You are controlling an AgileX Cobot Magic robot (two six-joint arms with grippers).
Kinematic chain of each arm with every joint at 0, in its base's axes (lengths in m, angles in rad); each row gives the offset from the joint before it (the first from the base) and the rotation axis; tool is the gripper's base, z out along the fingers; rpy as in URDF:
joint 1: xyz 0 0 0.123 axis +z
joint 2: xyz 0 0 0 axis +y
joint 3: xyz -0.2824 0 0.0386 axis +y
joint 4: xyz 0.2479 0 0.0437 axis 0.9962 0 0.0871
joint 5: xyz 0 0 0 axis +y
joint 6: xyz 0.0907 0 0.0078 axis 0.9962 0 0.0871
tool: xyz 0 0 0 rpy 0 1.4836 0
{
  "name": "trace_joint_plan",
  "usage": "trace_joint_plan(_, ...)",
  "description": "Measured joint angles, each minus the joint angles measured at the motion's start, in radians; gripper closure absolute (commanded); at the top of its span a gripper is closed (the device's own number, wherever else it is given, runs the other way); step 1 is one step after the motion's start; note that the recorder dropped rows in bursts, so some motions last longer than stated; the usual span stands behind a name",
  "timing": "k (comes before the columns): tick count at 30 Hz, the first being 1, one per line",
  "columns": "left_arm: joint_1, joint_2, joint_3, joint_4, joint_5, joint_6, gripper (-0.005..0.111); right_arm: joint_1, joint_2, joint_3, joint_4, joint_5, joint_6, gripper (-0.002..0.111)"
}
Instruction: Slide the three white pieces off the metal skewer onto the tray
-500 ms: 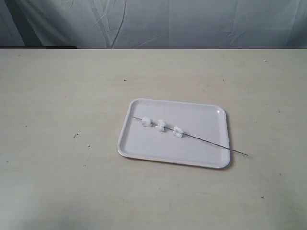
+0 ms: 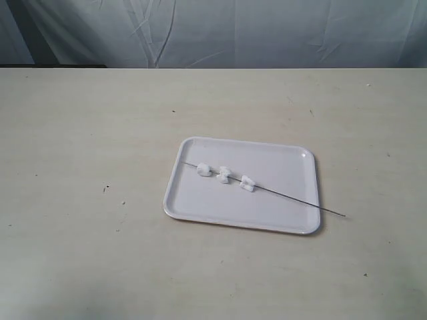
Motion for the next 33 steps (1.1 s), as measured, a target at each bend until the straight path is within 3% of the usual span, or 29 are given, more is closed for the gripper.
trace_joint_plan(5,0.000,0.000,0.000,0.096,-0.053,0.000,0.101,0.000,0.000,0.000,0.011,-0.064,0.000,0.109)
trace_joint_plan(9,0.000,0.000,0.000,0.098,-0.208,0.002,0.101,0.000,0.000,0.000,0.241,-0.262,0.014,0.109)
trace_joint_plan(11,0.000,0.000,0.000,0.103,-0.394,-0.006,0.101,0.000,0.000,0.000,0.504,-0.511,0.064,0.109)
trace_joint_plan(13,0.000,0.000,0.000,0.103,-0.555,-0.062,0.101,0.000,0.000,0.000,0.573,-0.634,0.118,0.109)
trace_joint_plan(14,0.000,0.000,0.000,0.098,-0.630,-0.097,0.101,0.000,0.000,0.000,0.546,-0.646,0.137,0.109)
trace_joint_plan(15,0.000,0.000,0.000,0.097,-0.788,-0.168,0.101,0.000,0.000,-0.020,0.451,-0.606,0.200,0.109)
trace_joint_plan(17,0.000,0.000,-0.019,0.124,-0.905,-0.224,0.101,0.000,0.000,-0.081,0.248,-0.578,0.365,0.109)
trace_joint_plan(21,0.000,0.000,-0.120,0.303,-0.985,-0.245,0.101,0.000,0.054,-0.191,-0.118,-0.773,0.516,0.109)
trace_joint_plan(25,0.000,-0.002,-0.191,0.430,-1.181,-0.247,0.101,0.000,0.149,-0.349,-0.355,-0.873,0.531,0.109)
trace_joint_plan(27,0.000,-0.002,-0.246,0.484,-1.164,-0.251,0.101,0.000,0.194,-0.410,-0.423,-0.883,0.537,0.109)
trace_joint_plan(30,0.000,0.034,-0.377,0.627,-0.801,-0.380,0.101,0.000,0.300,-0.500,-0.466,-0.875,0.560,0.109)
trace_joint_plan(33,0.000,0.122,-0.442,0.691,-0.546,-0.465,0.101,0.000,0.402,-0.565,-0.474,-0.815,0.569,0.109)
